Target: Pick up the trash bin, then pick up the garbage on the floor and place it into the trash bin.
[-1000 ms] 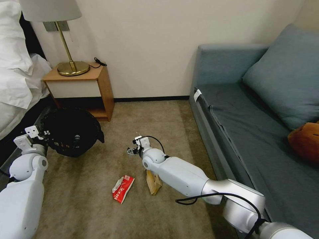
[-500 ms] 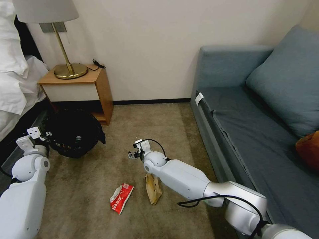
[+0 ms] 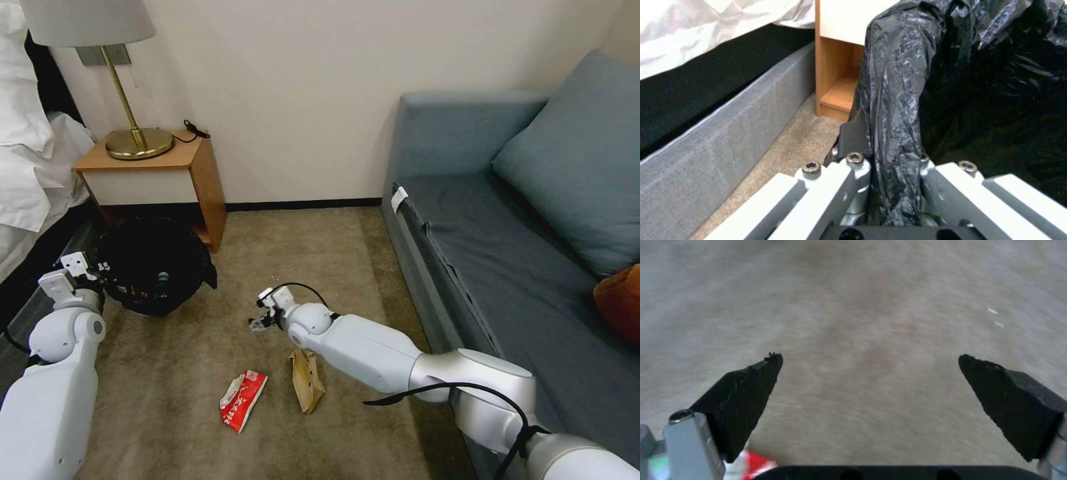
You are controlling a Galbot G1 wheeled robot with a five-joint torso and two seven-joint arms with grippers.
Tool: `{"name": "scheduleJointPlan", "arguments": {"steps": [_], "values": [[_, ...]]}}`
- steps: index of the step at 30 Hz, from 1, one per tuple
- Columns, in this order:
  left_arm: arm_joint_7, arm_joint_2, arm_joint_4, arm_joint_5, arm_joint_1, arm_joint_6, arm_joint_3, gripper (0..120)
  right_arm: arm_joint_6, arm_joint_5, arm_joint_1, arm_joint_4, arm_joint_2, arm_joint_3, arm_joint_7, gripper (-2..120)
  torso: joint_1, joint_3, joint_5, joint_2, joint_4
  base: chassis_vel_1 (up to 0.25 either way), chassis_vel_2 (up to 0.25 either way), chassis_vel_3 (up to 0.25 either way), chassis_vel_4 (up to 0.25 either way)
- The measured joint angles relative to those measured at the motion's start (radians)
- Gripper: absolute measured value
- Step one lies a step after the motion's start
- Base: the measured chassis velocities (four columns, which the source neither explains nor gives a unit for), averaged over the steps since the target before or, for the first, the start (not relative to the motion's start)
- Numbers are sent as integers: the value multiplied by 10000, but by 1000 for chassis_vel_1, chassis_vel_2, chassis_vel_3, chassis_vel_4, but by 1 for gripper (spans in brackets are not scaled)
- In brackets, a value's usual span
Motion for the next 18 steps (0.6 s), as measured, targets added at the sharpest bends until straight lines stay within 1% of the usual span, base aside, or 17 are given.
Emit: {"name": "scheduleJointPlan", "arguments": {"steps": [5,8,12,13,14,15,16,18], "values": [[-150,-39,-205,-1,5,156,-19,3,-50,-15,77,36,279,-705,-362,100,0,0,0,0,1,0,0,0,0],[-187,-56,-320,-1,10,211,-72,3,62,-419,77,-1,459,-1269,-828,100,0,0,0,0,-1,0,0,0,0],[-206,-93,-367,1,28,215,-102,3,108,-746,91,-28,555,-1586,-1025,100,0,0,0,0,0,0,0,0,0],[-211,-133,-384,25,36,215,-111,3,163,-1075,93,-46,585,-1772,-1167,100,0,0,1,0,0,0,0,0,0],[-211,-133,-384,25,36,215,-111,3,163,-1075,93,-46,585,-1772,-1167,100,0,0,1,0,0,0,0,0,0],[-211,-179,-389,62,41,215,-112,3,264,-1511,97,-63,585,-1925,-1336,100,0,0,0,1,0,0,0,0,0],[-211,-179,-389,62,41,215,-112,3,264,-1511,97,-63,585,-1925,-1336,100,0,0,0,1,0,0,0,0,0],[-202,-308,-417,149,35,212,-82,3,647,-2865,125,-168,529,-2204,-1849,100,0,0,2,1,0,0,0,0,0]]}}
